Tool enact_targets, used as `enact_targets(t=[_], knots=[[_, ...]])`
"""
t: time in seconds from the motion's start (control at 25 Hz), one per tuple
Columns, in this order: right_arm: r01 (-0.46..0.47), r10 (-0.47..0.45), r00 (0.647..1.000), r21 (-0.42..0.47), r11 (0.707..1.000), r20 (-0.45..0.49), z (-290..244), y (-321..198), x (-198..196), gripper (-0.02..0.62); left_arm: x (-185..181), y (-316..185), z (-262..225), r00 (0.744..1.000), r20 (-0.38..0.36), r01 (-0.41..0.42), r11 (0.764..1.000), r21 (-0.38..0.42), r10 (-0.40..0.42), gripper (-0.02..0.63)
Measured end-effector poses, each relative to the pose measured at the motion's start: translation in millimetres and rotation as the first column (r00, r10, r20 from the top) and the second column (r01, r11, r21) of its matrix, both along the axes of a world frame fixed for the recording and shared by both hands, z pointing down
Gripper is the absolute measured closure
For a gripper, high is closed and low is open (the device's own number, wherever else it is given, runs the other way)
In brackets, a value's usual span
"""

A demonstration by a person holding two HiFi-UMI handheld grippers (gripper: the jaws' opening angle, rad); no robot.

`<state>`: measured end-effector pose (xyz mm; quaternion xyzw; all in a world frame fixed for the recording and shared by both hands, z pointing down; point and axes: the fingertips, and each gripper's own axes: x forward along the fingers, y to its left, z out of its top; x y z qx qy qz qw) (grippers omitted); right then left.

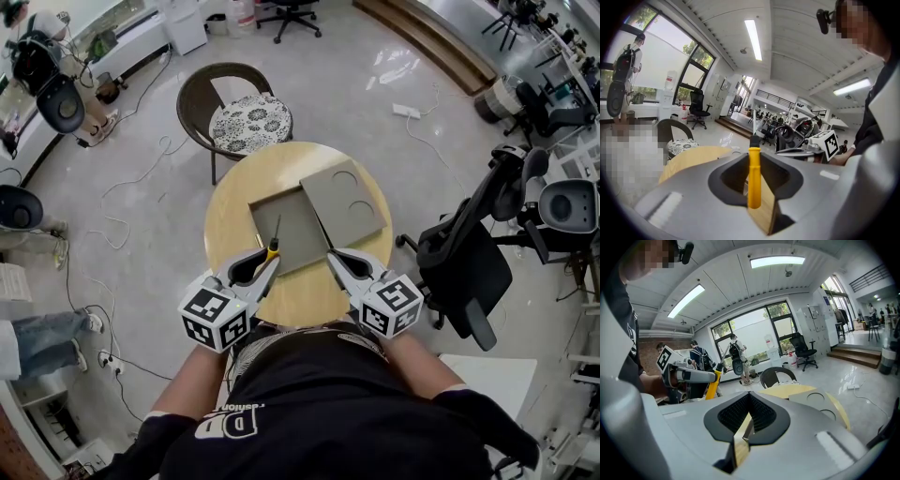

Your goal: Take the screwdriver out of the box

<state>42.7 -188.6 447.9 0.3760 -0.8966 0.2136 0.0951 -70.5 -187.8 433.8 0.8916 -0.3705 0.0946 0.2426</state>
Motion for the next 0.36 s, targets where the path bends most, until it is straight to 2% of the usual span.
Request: enact_targets(t=[0.36], knots=[[-0.001,0.001,1.000,-0.001,1.000,-0.001,1.5,1.8,0.9,0.595,-1.1,1.2,2.3,1.000,0.009,0.001,1.000,0.001,-0.001,0.468]])
